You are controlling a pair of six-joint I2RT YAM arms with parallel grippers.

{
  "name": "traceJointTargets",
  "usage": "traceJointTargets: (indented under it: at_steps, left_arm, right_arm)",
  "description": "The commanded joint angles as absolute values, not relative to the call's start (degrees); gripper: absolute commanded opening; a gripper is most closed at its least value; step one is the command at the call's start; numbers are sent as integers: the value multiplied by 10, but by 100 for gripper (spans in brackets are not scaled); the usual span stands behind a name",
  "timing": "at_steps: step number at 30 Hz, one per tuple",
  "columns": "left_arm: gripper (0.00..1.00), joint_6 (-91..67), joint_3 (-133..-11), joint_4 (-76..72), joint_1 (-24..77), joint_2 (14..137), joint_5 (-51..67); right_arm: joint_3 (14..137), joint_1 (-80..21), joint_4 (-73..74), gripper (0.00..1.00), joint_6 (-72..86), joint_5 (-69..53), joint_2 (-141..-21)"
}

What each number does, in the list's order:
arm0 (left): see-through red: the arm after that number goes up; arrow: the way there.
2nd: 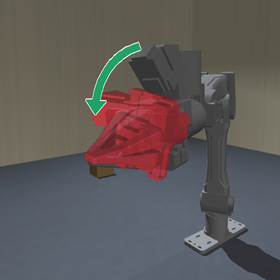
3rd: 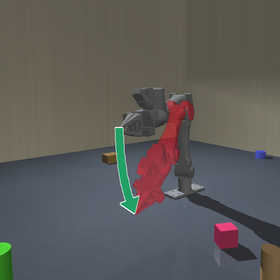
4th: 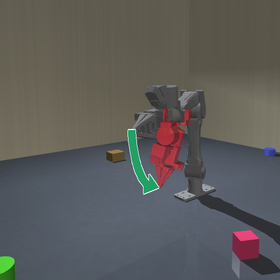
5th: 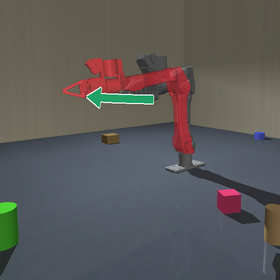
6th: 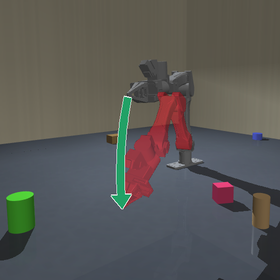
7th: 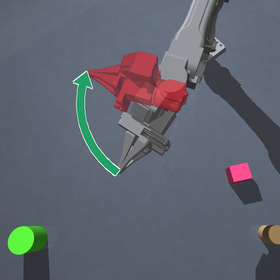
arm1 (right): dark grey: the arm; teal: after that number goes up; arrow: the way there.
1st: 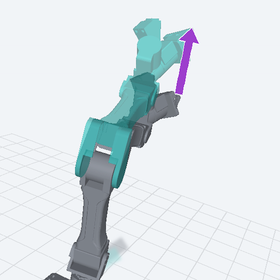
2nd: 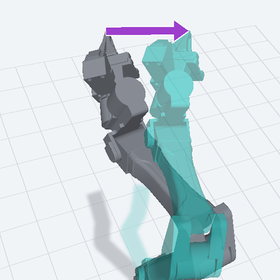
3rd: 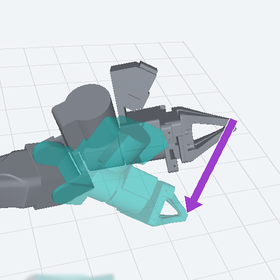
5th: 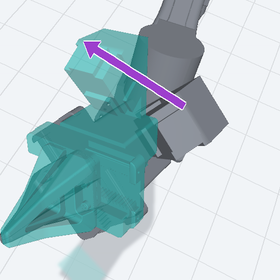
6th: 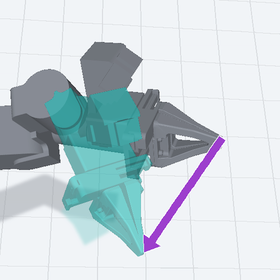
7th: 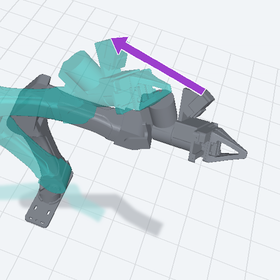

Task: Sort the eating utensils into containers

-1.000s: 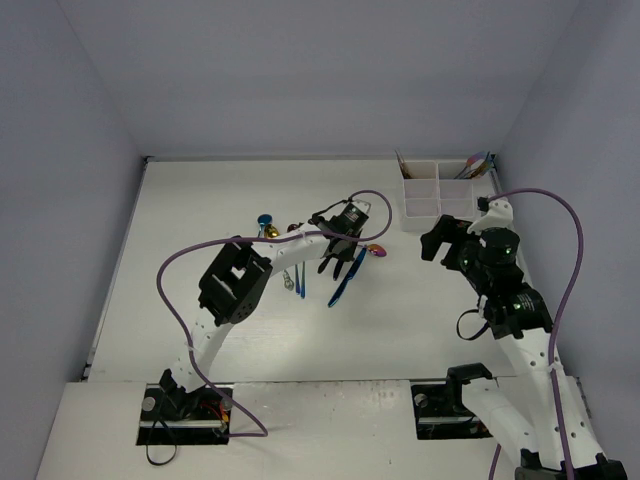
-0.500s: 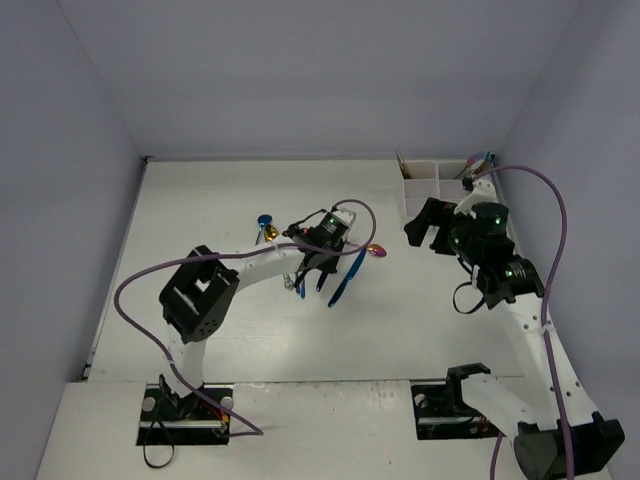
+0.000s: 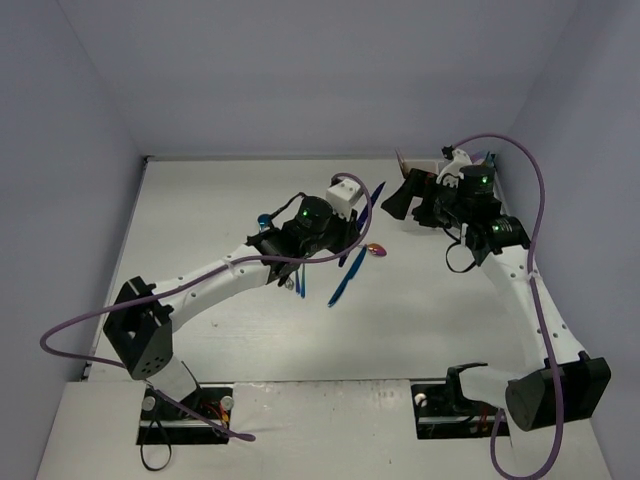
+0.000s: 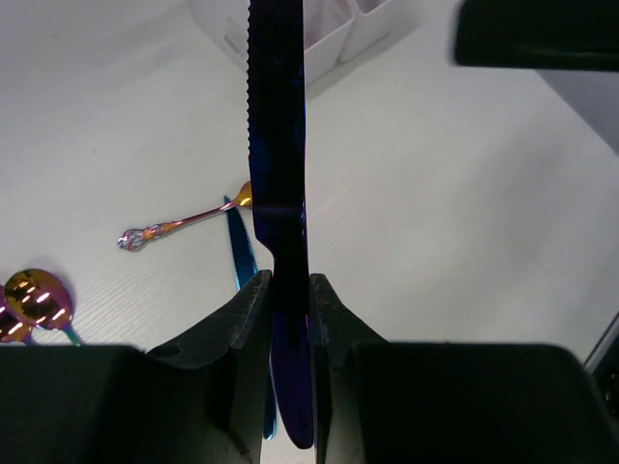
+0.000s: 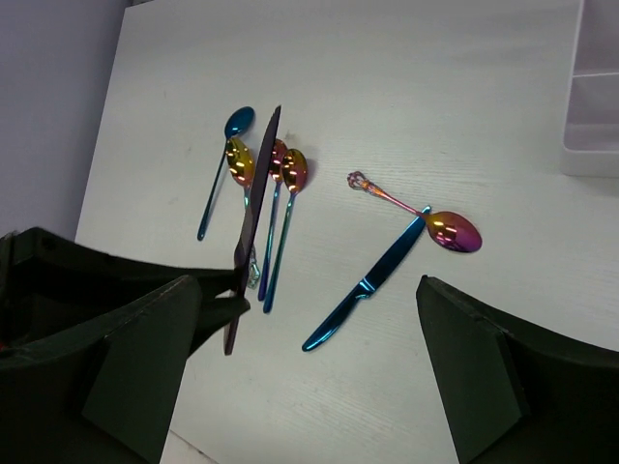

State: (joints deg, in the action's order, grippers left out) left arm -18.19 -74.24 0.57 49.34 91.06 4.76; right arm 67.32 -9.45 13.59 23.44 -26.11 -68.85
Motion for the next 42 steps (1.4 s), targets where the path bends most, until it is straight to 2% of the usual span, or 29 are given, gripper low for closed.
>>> traceJointTargets:
  at_steps: [1, 5, 11, 21, 23, 25, 27, 29, 32, 34, 38, 42]
  left_arm:
    - [0, -160, -778, -60, 509, 871, 66]
    - [0, -156, -793, -62, 516, 870, 71]
    - [0, -144, -809, -63, 529, 876, 72]
    - [0, -138, -818, -64, 539, 882, 65]
    - [0, -139, -816, -64, 540, 882, 64]
    - [0, -141, -815, -64, 540, 883, 63]
    - [0, -141, -815, -65, 540, 884, 61]
    - [1, -141, -814, -63, 540, 885, 58]
    - [13, -141, -804, -61, 539, 884, 42]
    - [26, -145, -796, -53, 538, 883, 30]
    - [60, -160, -780, -21, 524, 884, 6]
    - [78, -188, -751, 26, 492, 874, -19]
  right_arm:
    - [721, -95, 92, 89, 251, -323, -717]
    - [731, -96, 82, 84, 256, -337, -732]
    - [723, -98, 71, 69, 257, -342, -737]
    - [704, -100, 58, 32, 248, -348, -730]
    - [703, -101, 57, 16, 244, -348, -727]
    - [702, -102, 58, 6, 239, -347, -724]
    - [700, -101, 58, 0, 236, -342, -721]
    - [700, -102, 59, 0, 233, -337, -719]
    - [702, -102, 59, 0, 218, -318, -713]
    - [709, -102, 60, 0, 206, -296, -712]
    - [739, -100, 60, 0, 173, -240, -717]
    - [792, -100, 59, 0, 112, -169, -737]
